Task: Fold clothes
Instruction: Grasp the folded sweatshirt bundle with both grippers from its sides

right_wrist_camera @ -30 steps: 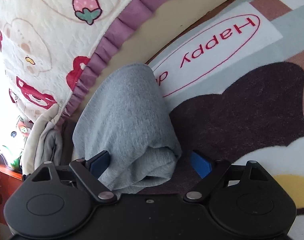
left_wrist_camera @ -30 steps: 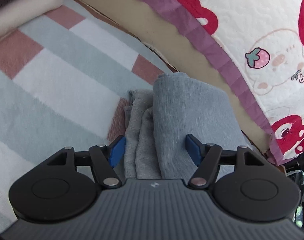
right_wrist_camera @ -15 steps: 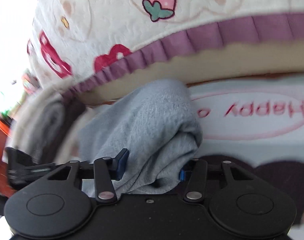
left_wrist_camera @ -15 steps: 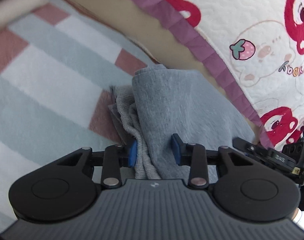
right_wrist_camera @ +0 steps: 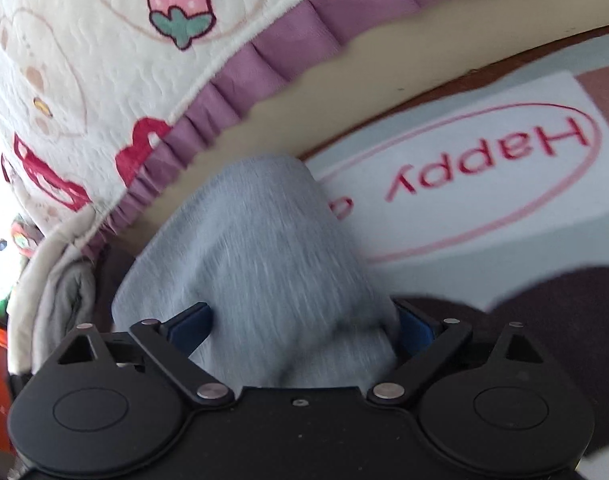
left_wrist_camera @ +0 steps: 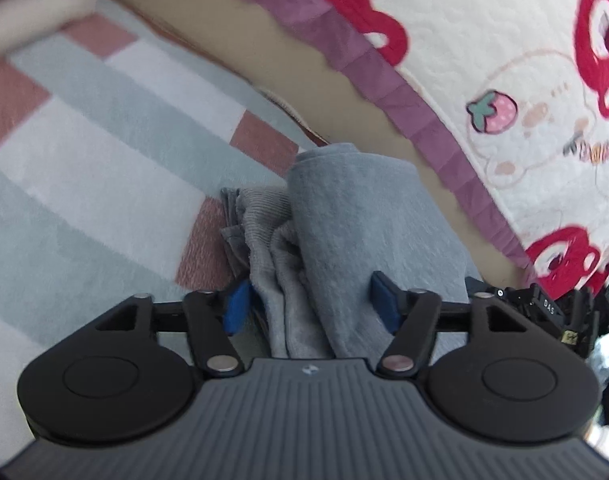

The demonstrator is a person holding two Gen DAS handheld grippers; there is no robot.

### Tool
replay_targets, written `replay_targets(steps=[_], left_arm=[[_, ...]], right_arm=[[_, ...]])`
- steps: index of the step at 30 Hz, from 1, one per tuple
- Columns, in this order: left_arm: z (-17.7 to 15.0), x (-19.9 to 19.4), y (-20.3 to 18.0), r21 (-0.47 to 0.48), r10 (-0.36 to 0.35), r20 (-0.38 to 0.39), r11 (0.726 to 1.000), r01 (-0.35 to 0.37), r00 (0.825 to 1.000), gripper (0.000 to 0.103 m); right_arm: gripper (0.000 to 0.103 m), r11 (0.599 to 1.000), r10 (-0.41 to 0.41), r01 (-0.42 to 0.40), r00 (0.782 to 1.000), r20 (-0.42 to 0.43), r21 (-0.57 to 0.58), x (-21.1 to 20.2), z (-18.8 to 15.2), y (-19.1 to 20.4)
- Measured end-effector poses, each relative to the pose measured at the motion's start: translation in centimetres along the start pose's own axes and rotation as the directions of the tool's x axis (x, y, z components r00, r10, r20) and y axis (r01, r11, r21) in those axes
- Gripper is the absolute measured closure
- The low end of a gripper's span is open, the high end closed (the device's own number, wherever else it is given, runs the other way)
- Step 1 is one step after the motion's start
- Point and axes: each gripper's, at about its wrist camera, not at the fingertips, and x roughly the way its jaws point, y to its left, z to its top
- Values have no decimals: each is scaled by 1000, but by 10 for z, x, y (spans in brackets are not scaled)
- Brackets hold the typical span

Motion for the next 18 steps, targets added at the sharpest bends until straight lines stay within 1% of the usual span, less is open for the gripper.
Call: replay_targets(steps=[1, 2, 3, 4, 5, 6, 7, 9, 11, 12, 13, 14, 15, 16, 17, 18], left_arm=[[1, 4, 5, -35, -20, -8, 999, 20, 1000, 34], [1, 6, 7, -60, -34, -10, 998, 34, 999, 35], [1, 5, 6, -70, -38, -3, 997, 38, 999, 42], [0, 2, 2, -52, -35, 5, 998, 35, 999, 47], [-2, -1, -7, 13, -19, 15, 1000, 18, 1000, 55], [-4, -4, -17, 77, -3, 27, 997, 1, 1000, 60], [-6, -6, -24, 126, 8, 38, 992, -13, 999, 61], [-10, -8, -31, 153, 8, 54, 988, -16, 999, 64], [-16, -6, -39, 191, 13, 63, 981, -25, 998, 64], [-19, -4, -42, 213, 28, 69, 976, -42, 997, 64], [-21, -2, -43, 218, 41, 72, 974, -56, 997, 64], [-22, 0, -40, 199, 53, 68, 978, -66, 996, 63], [-22, 3, -34, 168, 53, 64, 984, -63, 997, 61], [-20, 5, -26, 116, 31, 57, 993, -37, 998, 60], [-17, 8, -17, 64, 8, 47, 998, -11, 999, 55], [-15, 13, -9, 12, -10, 33, 1000, 10, 999, 44]], right_arm=[[17, 1000, 18, -19, 1000, 15, 13, 2, -1, 3], [27, 999, 35, -36, 999, 33, 12, 3, -2, 6], [37, 999, 44, -42, 998, 52, -26, 0, -5, 13], [41, 996, 38, -33, 997, 61, -84, -3, -6, 22], [45, 989, 29, -19, 998, 63, -149, -7, -7, 31], [48, 981, 22, -10, 998, 63, -195, -11, -7, 39], [48, 976, 20, -5, 998, 64, -219, -15, -6, 44], [49, 955, 0, 23, 997, 79, -295, -19, -5, 57], [49, 912, -34, 74, 994, 105, -403, -21, -4, 72], [49, 889, -50, 97, 992, 116, -447, -20, -4, 78], [49, 881, -62, 108, 991, 115, -461, -18, -3, 79], [49, 878, -75, 118, 991, 111, -463, -16, -1, 79], [47, 892, -91, 125, 991, 99, -434, -12, 1, 73], [45, 905, -107, 133, 991, 85, -404, -9, 2, 68], [38, 925, -114, 131, 991, 68, -357, -6, 5, 61], [31, 957, -99, 106, 994, 42, -270, -4, 9, 49]])
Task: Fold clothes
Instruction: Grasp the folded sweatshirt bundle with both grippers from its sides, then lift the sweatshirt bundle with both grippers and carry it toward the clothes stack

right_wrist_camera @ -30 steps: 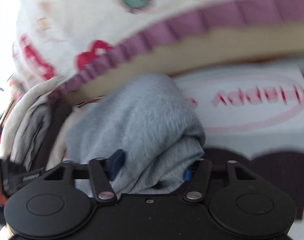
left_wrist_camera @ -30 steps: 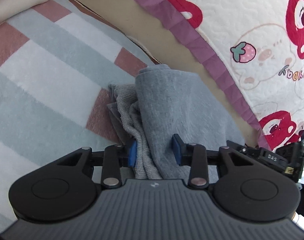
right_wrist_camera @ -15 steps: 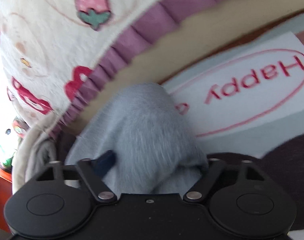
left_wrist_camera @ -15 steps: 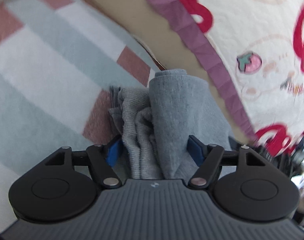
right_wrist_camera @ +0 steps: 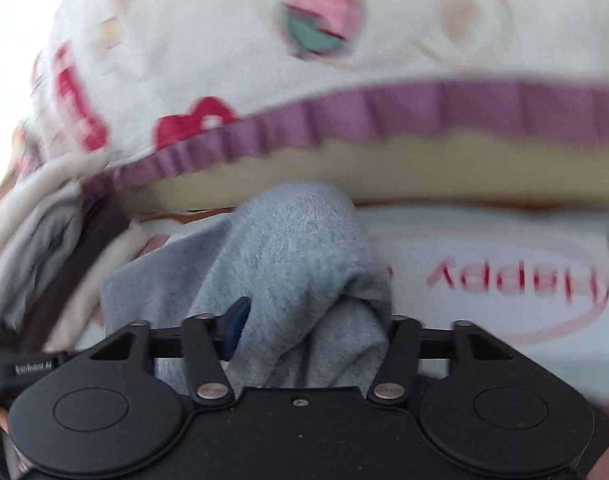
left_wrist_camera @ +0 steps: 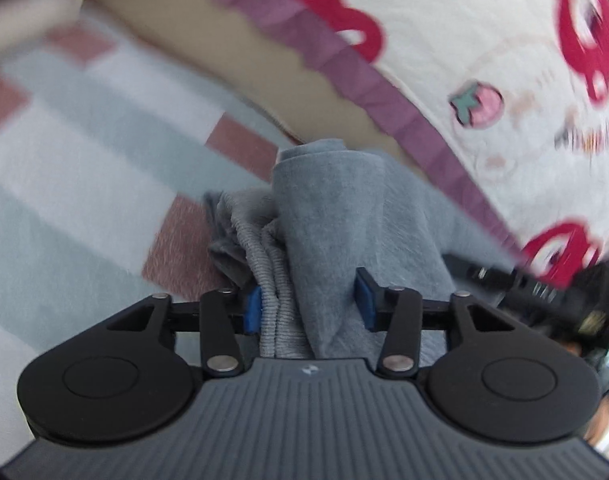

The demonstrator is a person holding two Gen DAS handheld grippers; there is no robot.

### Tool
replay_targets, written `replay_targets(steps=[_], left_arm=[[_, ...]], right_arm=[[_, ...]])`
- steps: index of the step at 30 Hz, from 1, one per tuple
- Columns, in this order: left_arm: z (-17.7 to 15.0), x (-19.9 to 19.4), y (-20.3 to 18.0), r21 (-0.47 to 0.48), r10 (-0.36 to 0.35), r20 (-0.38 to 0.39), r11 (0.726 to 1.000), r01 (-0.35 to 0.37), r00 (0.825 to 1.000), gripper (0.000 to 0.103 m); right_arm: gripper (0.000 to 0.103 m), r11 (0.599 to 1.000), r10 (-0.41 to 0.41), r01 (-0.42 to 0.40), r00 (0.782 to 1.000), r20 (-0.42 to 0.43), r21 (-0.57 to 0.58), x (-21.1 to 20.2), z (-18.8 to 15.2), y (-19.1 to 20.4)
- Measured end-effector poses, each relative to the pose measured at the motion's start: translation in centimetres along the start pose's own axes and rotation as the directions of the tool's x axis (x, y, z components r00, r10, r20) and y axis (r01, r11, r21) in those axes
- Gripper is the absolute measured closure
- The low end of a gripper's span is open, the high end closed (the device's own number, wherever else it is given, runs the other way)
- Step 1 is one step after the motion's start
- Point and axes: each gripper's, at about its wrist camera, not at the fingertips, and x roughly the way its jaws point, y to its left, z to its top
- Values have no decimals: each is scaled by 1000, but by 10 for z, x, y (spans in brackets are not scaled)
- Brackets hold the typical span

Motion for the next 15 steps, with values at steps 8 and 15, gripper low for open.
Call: replay_targets(steps=[8, 15], left_arm=[[-10, 22, -16, 52, 3, -1, 999, -2, 1000, 46], [-7, -15, -53, 215, 20, 93, 976, -40, 995, 58]], right_arm=[[16, 913, 120, -112, 993, 3, 392, 9, -15, -47], [49, 983, 104, -122, 986, 126, 139, -30, -11, 18]])
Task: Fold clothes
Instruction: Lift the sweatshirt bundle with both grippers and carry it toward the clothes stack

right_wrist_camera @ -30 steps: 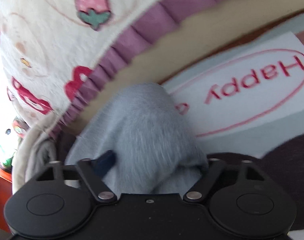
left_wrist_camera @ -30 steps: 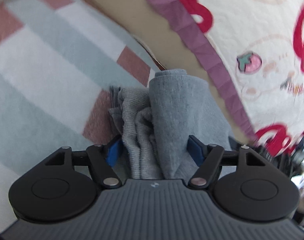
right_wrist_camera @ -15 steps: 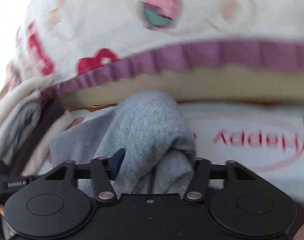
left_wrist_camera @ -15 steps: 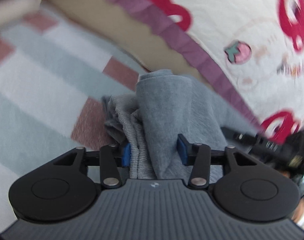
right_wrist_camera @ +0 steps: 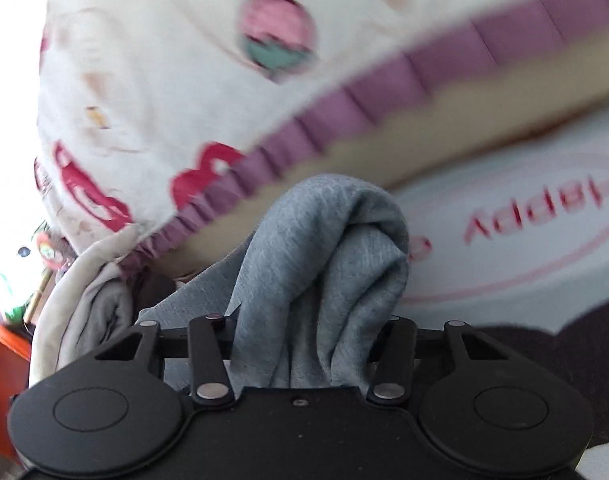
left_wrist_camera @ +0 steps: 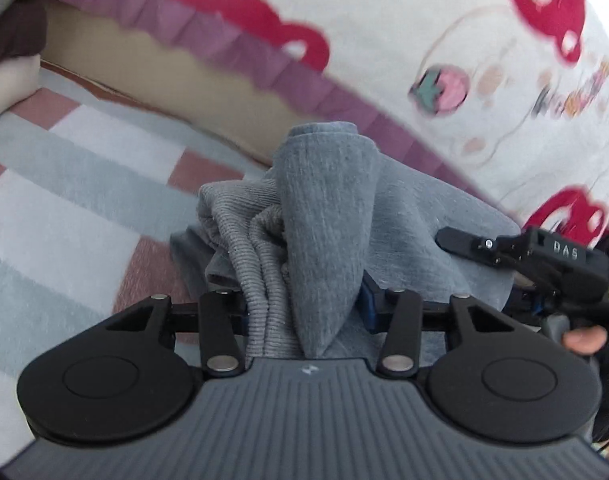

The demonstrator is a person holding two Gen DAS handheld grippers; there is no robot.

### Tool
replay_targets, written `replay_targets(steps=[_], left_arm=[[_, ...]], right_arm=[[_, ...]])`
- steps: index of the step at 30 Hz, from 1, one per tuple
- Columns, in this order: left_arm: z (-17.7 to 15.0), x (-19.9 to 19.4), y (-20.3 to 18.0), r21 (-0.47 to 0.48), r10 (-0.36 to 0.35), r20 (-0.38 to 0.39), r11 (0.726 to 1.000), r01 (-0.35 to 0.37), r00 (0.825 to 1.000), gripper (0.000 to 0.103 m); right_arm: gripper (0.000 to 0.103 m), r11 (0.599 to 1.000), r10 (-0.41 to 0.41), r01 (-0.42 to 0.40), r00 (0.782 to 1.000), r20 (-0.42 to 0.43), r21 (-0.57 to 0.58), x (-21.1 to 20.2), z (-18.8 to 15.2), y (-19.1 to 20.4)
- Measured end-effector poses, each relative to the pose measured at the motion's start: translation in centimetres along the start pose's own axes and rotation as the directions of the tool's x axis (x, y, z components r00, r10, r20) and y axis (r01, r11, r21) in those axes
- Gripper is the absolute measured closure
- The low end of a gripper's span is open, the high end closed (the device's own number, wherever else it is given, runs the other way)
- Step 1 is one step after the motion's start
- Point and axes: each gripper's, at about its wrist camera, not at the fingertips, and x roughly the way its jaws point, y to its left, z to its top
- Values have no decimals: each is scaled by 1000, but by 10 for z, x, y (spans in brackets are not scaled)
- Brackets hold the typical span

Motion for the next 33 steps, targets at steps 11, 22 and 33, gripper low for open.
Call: replay_targets(steps=[11, 22, 33], left_arm=[[33, -133, -24, 23, -57, 289, 998, 53, 955, 58], [51, -343, -35, -87, 168, 493, 986, -144, 854, 58], [181, -414, 22, -123, 460, 460, 880, -459, 760, 58]], right_arm=[[50, 928, 155, -122, 985, 69, -353, -54, 29, 143], [50, 745, 384, -396, 913, -142, -536, -56, 18, 323], [50, 743, 557, -656, 715, -424, -131, 130, 36, 435]])
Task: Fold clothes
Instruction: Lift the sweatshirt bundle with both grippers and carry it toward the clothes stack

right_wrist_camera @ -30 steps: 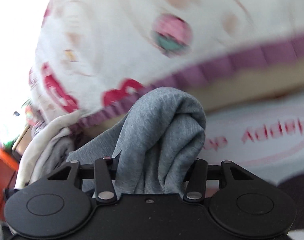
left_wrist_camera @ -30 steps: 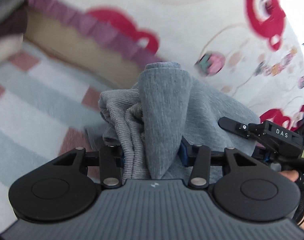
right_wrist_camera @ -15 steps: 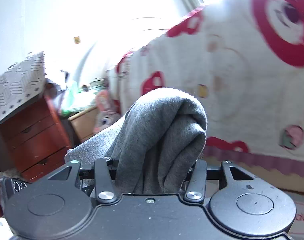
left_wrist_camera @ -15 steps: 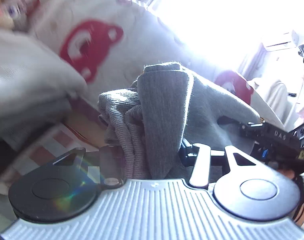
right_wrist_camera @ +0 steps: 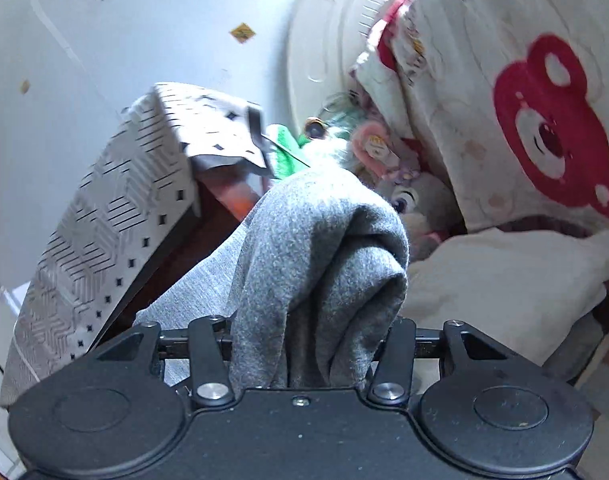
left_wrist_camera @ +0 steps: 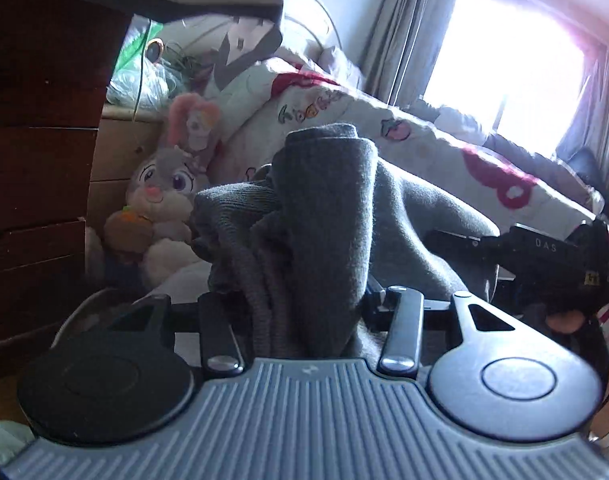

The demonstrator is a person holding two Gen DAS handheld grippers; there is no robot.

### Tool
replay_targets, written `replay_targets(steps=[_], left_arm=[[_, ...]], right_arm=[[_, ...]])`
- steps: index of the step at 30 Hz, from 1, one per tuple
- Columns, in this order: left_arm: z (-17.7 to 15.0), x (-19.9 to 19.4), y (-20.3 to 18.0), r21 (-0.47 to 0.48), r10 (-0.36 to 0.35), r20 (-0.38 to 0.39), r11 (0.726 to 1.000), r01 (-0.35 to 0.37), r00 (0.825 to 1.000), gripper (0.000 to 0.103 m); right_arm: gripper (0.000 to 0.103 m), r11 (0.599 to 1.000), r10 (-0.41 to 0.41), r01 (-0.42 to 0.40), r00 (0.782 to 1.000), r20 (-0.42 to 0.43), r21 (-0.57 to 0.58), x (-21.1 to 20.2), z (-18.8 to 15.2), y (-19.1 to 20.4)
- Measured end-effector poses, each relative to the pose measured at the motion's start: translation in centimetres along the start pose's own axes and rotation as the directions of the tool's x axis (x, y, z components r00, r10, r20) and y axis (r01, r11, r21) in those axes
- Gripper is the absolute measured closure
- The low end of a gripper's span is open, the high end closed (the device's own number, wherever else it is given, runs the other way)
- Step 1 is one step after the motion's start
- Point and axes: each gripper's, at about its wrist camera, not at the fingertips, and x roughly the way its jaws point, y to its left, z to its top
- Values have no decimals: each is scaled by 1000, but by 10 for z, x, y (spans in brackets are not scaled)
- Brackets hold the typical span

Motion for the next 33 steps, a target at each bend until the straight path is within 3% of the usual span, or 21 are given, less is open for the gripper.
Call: replay_targets(steps=[2, 6, 8, 10, 11, 12, 13, 15, 17, 20, 22, 23, 24, 25, 27, 29, 31, 33], left_arm=[[7, 46, 18, -6, 11, -59, 1000, -11, 998, 58], [6, 125, 30, -7, 53, -122, 999, -54, 991, 58], [-7, 151, 35, -96, 16, -175, 995, -33, 984, 58], [-20, 166, 41, -168, -12, -175, 986, -18, 984, 58], [-26, 169, 41, -174, -11, -161, 985, -18, 987, 58], [-30, 169, 40, -170, 0, -142, 985, -24, 990, 58], [-32, 166, 37, -158, 27, -119, 986, -45, 993, 57], [-33, 160, 27, -110, 103, -82, 988, -111, 991, 58], [-34, 155, 19, -65, 144, -61, 987, -148, 988, 58], [-39, 150, 34, -152, 134, -78, 978, -145, 988, 57], [-51, 153, 56, -248, 116, -109, 959, -140, 987, 56], [-57, 154, 66, -295, 105, -123, 945, -138, 987, 53], [-63, 153, 76, -336, 96, -129, 932, -135, 987, 50], [-66, 149, 80, -356, 92, -122, 925, -130, 988, 49], [-64, 137, 81, -337, 108, -132, 930, -147, 985, 49], [-57, 123, 77, -301, 123, -150, 940, -164, 981, 49], [-44, 105, 67, -220, 145, -124, 961, -169, 982, 53], [-29, 89, 50, -111, 161, -90, 979, -171, 983, 53]], right_arm=[[50, 996, -31, 33, 999, -29, 85, 26, 12, -32], [50, 984, -100, 106, 994, -52, 145, 55, 24, -94], [48, 975, -136, 145, 989, -64, 170, 60, 27, -126], [42, 963, -163, 175, 984, -76, 203, 58, 23, -154], [32, 958, -161, 175, 984, -78, 228, 56, 21, -167], [30, 950, -145, 158, 987, -69, 270, 54, 20, -177], [31, 945, -127, 136, 991, -48, 297, 51, 22, -179], [45, 942, -98, 97, 995, -11, 322, 47, 25, -180], [46, 976, -97, 96, 995, -5, 197, 50, 29, -156], [46, 987, -116, 118, 993, -17, 111, 59, 29, -142], [38, 974, -226, 226, 972, -59, -13, 72, 26, -142], [25, 962, -271, 268, 960, -71, -51, 76, 24, -143], [18, 959, -282, 281, 957, -73, -20, 75, 21, -148], [18, 962, -267, 270, 961, -75, 34, 71, 17, -152], [18, 959, -240, 248, 968, -72, 135, 64, 12, -157], [19, 953, -260, 265, 964, -53, 148, 58, 7, -156], [19, 934, -352, 352, 936, -4, 56, 50, 7, -140], [26, 883, -456, 464, 884, 101, -71, 40, 5, -113]])
